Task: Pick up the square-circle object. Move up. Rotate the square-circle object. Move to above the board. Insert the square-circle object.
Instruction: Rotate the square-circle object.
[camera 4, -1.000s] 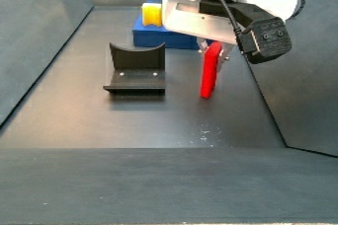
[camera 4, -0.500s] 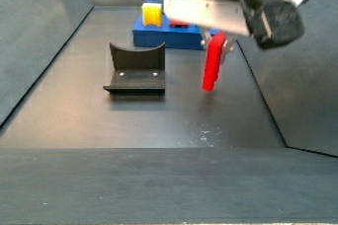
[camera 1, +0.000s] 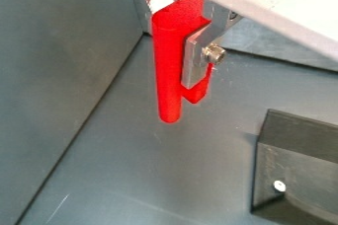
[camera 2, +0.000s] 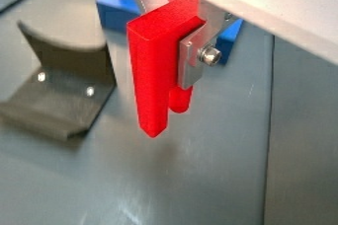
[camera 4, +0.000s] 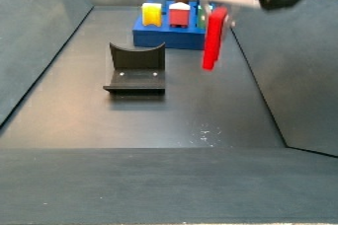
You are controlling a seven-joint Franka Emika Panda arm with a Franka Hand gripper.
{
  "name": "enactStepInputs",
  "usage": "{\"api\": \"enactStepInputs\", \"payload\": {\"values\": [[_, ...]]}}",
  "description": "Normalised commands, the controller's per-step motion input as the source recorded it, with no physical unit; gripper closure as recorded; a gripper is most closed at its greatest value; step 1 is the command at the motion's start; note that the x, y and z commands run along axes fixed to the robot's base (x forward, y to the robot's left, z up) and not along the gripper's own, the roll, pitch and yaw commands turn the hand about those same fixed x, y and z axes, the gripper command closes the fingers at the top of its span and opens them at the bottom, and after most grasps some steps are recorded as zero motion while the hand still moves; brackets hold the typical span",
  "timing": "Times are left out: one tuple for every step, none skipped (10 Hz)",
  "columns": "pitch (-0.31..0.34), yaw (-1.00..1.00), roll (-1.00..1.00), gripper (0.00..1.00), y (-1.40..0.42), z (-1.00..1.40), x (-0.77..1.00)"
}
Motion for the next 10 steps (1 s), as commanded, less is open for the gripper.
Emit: {"api": "enactStepInputs", "payload": {"values": [[0.027, 0.03, 0.0, 1.0, -0.26, 1.0, 0.01], [0.033, 0.03, 0.0, 1.0, -0.24, 1.0, 0.01], [0.041, 0.03, 0.0, 1.0, -0.23, 1.0, 0.01], [0.059, 0.02, -0.02, 1.0, -0.18, 1.0, 0.01], [0.068, 0.02, -0.03, 1.0, -0.14, 0.93, 0.02], [0.077, 0.02, -0.03, 1.0, -0.09, 0.76, 0.02], [0.084, 0.02, -0.05, 1.0, -0.05, 0.53, 0.02], [0.084, 0.02, -0.05, 1.0, -0.03, 0.36, 0.02], [0.082, 0.02, -0.06, 1.0, -0.03, 0.25, 0.02], [0.036, 0.57, -0.04, 1.0, 0.0, 0.0, 0.0]]}}
